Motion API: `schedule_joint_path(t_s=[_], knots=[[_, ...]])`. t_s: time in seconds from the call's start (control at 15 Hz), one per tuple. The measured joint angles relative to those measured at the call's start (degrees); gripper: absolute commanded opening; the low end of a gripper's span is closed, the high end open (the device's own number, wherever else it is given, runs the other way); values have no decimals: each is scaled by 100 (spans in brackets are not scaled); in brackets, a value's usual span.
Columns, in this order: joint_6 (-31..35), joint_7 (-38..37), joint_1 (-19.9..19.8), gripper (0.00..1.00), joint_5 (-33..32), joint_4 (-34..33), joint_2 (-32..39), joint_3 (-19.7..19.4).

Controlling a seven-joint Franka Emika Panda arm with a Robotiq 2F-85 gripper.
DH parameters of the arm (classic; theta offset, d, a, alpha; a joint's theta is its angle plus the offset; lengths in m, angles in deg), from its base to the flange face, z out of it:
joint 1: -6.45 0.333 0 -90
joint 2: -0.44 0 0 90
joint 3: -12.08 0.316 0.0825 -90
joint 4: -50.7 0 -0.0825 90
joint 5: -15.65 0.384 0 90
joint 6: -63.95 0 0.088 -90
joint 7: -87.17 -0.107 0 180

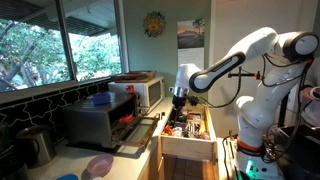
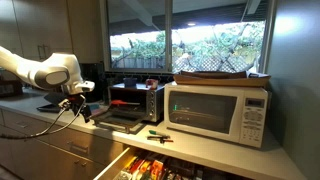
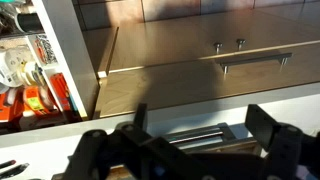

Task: Push the tray of the grey microwave inside

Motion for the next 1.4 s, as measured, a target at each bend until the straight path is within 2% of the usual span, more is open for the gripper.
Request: schedule_joint_path(t_s=[0.33,0.67,0.8,0.93,1.07,1.4], knots=[[67,0,-1,100,-16,9,12,1],[1107,280,-10,100,-477,-359,184,61],[879,445,-54,100,-757,-736,456,56],[349,471,-213,100,-1116,-1171,816,56],[96,465,-388,100,-1366,-1531,1170,58],[89,466,-398,100,-1375,-1645,1272,55]])
